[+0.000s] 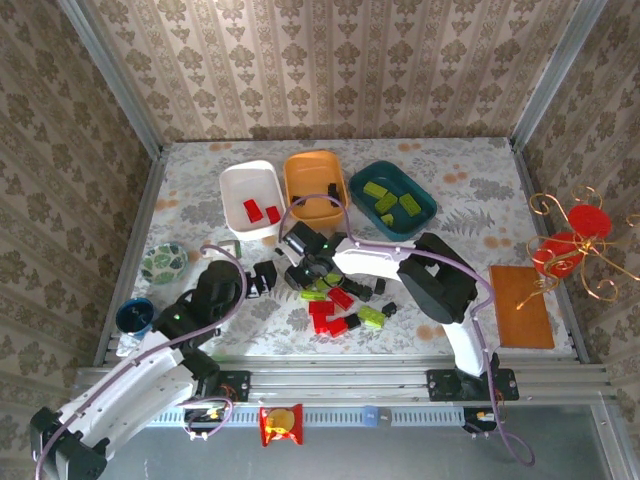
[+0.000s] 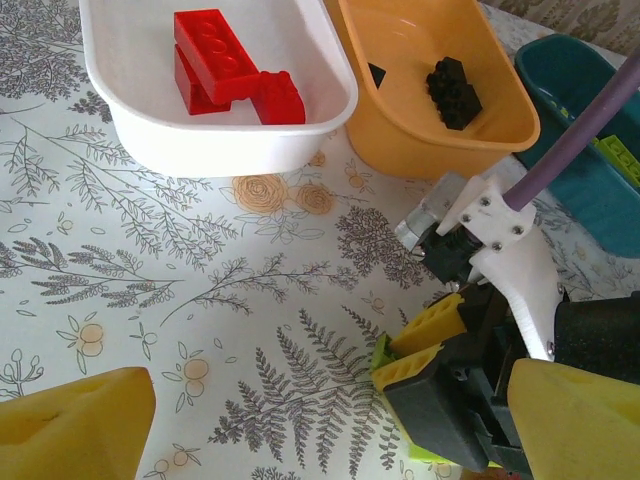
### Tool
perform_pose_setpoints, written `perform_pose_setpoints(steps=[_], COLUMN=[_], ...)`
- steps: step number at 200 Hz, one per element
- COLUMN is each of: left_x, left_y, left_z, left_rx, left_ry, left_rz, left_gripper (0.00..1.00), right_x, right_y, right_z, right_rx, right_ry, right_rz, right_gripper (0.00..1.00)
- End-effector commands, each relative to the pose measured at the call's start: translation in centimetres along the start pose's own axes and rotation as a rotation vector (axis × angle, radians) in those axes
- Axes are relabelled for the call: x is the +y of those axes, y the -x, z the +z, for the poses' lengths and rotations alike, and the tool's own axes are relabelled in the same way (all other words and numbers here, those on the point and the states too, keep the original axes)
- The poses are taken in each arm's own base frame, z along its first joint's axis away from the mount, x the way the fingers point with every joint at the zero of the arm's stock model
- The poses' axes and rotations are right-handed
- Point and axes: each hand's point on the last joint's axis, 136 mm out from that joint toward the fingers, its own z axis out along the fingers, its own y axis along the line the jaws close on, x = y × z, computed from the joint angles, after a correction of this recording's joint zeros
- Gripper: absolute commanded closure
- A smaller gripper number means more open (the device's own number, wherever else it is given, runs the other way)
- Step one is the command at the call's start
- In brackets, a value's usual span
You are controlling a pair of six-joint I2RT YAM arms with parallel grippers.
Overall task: Sort the legos into containers by color
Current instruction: Pick up the lego from the center of the table.
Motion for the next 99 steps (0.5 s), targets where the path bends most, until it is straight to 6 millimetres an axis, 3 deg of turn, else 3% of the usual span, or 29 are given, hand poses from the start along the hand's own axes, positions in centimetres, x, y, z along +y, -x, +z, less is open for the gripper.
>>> perform_pose_setpoints(steps=[1, 14, 56, 71, 99], left_x=[0.2, 0.2, 0.3, 0.3, 0.2], left_y=[-0.2, -0.4, -0.4, -0.4, -0.4], left_z=[0.2, 0.2, 0.3, 0.3, 0.5], left_rx=[0.003, 0.008, 0.008, 0.007, 0.007], left_ry=[0.008, 0.009, 0.012, 0.014, 0.01], left_rz=[-0.01, -0.009, -0.01, -0.011, -0.014], left_gripper=[0.08, 0.08, 0.07, 0.07, 0.07], right_x=[-0.3, 0.0, -0.3, -0.6, -1.0], right_y=[0.1, 0.3, -0.7, -1.2, -1.4], right_z=[0.3, 0.4, 1.1, 1.3, 1.5], right_rx=[0.009, 0.01, 0.045, 0.058, 0.056], right_ry=[-0.024, -0.014, -0.065, -0.095, -0.116], right_rz=[-0.024, -0.028, -0.045, -0.052, -0.046], right_gripper=[0.72, 0.69, 0.42, 0.43, 0.61])
